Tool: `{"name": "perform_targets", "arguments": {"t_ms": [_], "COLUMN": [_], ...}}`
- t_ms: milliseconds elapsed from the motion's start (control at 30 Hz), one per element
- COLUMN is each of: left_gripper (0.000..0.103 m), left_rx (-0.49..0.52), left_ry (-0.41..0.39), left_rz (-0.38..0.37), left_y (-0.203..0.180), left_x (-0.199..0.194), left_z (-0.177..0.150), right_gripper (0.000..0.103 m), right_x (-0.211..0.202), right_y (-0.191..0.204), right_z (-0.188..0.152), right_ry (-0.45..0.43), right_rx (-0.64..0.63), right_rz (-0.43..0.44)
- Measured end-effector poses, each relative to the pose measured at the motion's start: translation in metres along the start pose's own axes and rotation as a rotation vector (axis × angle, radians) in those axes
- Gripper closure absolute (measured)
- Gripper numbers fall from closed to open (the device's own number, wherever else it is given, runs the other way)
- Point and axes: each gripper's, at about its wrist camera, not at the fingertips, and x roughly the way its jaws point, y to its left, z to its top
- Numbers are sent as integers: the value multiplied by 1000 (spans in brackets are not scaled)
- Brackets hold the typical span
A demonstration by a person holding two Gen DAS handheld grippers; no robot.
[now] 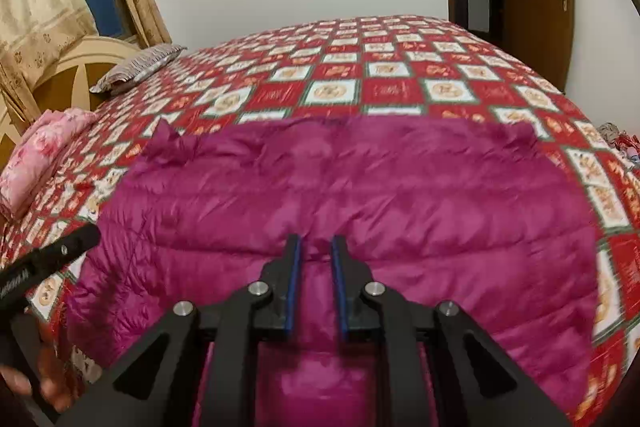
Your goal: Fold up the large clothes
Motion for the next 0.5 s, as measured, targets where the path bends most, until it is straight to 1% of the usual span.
{"name": "perform_targets", "arguments": {"t_ms": [33, 67, 133, 233, 267, 300, 333, 400, 433, 467, 500], "left_gripper": [13, 13, 13, 13, 13, 13, 13, 13, 20, 42, 50], "left_rx": [-23, -43, -33, 1, 4, 1, -8, -30, -51, -70, -75], "left_ry": [37, 45, -11, -19, -26, -31, -40, -55, -65, -71, -68], "left_rz": [-15, -29, -24, -8, -13, -28, -69, -124, -162, -208, -233], "left_y": [1, 2, -3, -11, -14, -15, -17, -18, -19, -21, -23], "left_x": [8, 11, 7, 10, 11, 12, 13, 13, 13, 14, 16], "left_z": [-5, -10, -17, -20, -20, -20, -20, -20, -19, -17, -15], "right_gripper": [85, 86, 90, 90, 90, 90, 90, 90, 90, 90, 90], "right_x": [9, 16, 20, 18, 18, 17, 17, 16, 16, 18, 18], "right_y": [-1, -4, -8, -10, -10, -10, -11, -11, -13, -13, -15], "right_z": [-5, -10, -16, -17, -18, -18, -19, -19, -19, -19, -20], "right_ry": [27, 36, 26, 29, 28, 25, 23, 19, 19, 19, 20], "right_rx": [9, 24, 23, 37, 38, 39, 39, 42, 48, 54, 63], "right_rz": [-5, 1, -4, 9, 9, 8, 7, 12, 18, 26, 36]}}
